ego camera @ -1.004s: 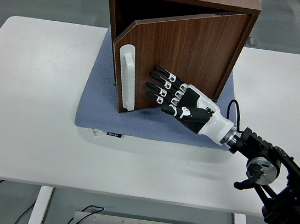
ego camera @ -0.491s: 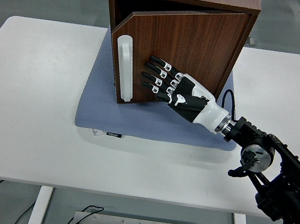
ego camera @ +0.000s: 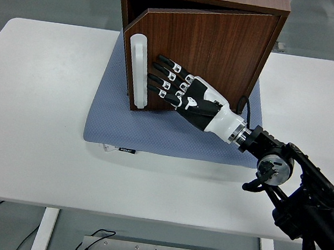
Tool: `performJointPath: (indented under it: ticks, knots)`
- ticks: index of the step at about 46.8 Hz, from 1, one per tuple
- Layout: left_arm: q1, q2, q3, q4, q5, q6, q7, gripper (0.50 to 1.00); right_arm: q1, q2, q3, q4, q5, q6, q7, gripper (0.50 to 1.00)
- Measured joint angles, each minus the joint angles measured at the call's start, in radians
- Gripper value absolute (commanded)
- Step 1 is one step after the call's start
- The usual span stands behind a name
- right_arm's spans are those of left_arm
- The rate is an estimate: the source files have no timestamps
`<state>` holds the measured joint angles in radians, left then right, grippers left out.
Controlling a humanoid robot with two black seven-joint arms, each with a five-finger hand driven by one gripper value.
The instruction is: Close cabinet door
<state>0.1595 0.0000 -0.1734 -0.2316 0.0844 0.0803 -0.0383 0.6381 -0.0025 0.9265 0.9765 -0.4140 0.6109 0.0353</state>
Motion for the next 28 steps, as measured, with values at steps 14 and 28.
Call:
performJointPath:
  ticks: [14, 28]
  knots:
    - [0.000, 0.000, 0.000, 0.000, 0.000, 0.000, 0.000, 1.000, 0.042, 0.003, 0.008, -0.051, 0.026, 0.000, -0.003, 1.000]
    - [0.000, 0.000, 0.000, 0.000, 0.000, 0.000, 0.000, 1.000, 0.079, 0.002, 0.020, -0.081, 0.071, 0.000, -0.002, 1.000]
